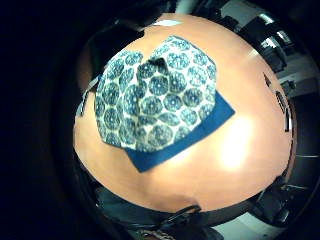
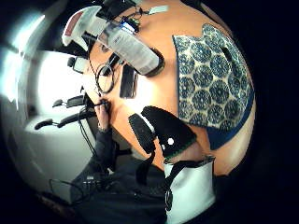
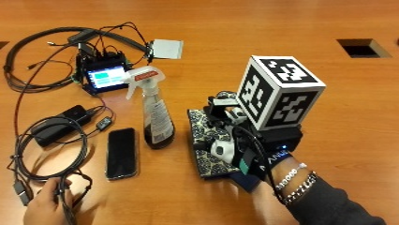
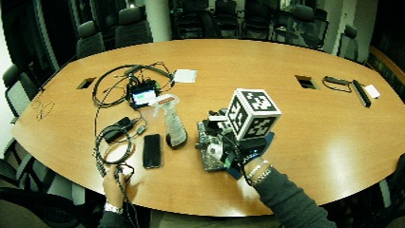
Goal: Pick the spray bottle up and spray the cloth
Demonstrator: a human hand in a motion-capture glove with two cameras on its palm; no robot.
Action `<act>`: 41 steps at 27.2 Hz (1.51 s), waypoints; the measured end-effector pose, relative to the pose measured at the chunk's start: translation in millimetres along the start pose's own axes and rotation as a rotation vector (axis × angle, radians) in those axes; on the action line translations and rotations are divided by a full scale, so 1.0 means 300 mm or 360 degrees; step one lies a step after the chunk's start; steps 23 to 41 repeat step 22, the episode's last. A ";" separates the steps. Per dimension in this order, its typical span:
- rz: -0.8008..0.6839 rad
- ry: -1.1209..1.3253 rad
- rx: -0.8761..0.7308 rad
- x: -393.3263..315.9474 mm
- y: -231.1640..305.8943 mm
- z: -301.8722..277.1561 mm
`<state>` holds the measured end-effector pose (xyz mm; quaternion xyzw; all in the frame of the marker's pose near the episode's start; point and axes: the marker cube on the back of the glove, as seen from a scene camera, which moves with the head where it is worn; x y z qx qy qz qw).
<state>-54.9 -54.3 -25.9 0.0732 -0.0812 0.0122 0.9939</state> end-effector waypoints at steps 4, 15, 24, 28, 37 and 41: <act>-0.0098 -0.0010 -0.0111 -0.045 0.074 0.052; -0.0397 -0.0019 -0.0228 -0.260 0.170 0.188; -0.0436 0.0002 -0.0195 -0.279 0.184 0.172; -0.0436 0.0002 -0.0195 -0.279 0.184 0.172; -0.0436 0.0002 -0.0195 -0.279 0.184 0.172; -0.0436 0.0002 -0.0195 -0.279 0.184 0.172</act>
